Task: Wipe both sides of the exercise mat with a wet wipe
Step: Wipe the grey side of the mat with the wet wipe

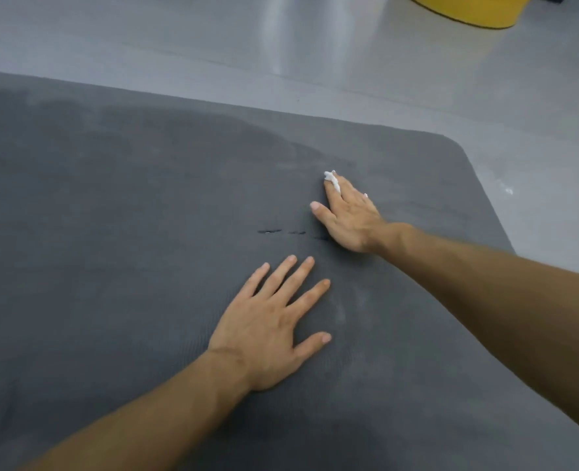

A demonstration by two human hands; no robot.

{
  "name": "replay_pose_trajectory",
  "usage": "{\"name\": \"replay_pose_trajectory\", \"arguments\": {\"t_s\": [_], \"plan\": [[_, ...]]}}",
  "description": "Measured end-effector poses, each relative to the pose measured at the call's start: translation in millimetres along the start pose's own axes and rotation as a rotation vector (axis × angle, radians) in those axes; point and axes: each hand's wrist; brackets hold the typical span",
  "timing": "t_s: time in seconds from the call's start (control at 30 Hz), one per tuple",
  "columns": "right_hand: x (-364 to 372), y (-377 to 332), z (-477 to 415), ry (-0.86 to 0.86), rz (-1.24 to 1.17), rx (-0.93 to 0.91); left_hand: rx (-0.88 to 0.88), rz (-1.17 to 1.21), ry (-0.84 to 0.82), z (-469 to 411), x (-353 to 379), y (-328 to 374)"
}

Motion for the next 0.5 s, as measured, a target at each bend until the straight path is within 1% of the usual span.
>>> {"name": "replay_pose_trajectory", "arguments": {"t_s": [0.1,0.17,0.23,0.4,0.5], "plan": [[4,-49,-6,-0.043,-0.048,-0.116,-0.033,0.012,0.021,13,-4,-29],[13,-80,-3,-0.060,-0.051,-0.225,-0.092,0.012,0.039,25,-7,-51],[22,-102,1,-0.057,-0.068,-0.282,-0.164,0.013,0.063,41,-10,-74],[30,-146,20,-0.106,-0.098,-0.287,-0.359,0.011,0.076,85,-13,-123],[38,-188,36,-0.145,-0.205,-0.278,-0.531,0.030,0.075,110,-14,-140]]}}
Point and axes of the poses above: each hand's wrist, its own z-axis away from the middle knuckle, its own x-axis out of the palm, y = z × x
